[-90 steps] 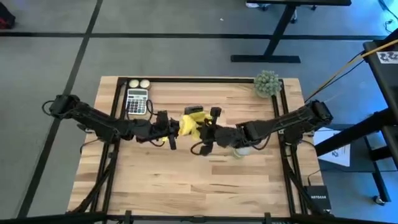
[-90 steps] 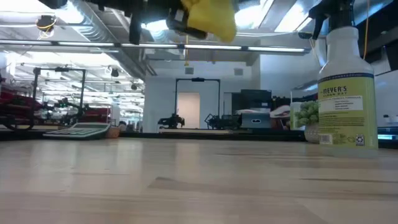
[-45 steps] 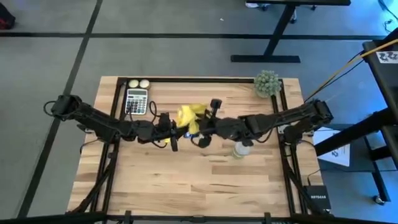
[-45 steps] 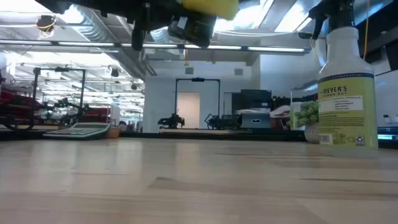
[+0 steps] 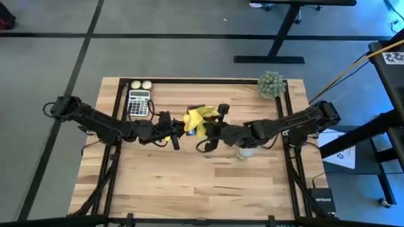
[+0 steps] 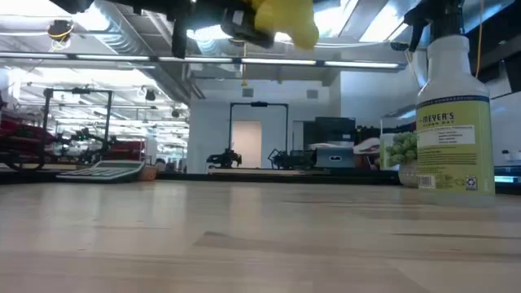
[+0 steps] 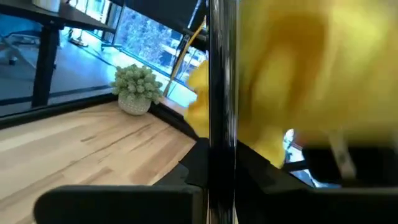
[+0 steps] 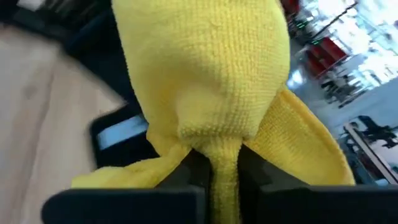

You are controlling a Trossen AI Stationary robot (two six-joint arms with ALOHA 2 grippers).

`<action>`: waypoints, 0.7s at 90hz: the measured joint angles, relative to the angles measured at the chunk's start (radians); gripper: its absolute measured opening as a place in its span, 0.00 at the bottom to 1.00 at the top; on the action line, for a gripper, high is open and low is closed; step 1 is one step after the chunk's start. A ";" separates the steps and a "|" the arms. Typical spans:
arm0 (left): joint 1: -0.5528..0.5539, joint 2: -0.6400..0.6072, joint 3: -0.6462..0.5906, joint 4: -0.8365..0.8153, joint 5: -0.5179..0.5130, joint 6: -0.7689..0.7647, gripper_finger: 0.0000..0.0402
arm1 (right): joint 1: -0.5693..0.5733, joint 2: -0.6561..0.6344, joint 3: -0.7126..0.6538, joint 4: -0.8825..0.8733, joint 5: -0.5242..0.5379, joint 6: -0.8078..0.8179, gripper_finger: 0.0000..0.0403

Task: Apply microfiber cloth
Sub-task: Wipe the back of the black cellphone with a yellow microfiber towel

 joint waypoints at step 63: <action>-0.001 0.003 0.001 0.048 -0.041 -0.015 0.05 | 0.045 0.141 -0.038 0.041 -0.251 0.214 0.04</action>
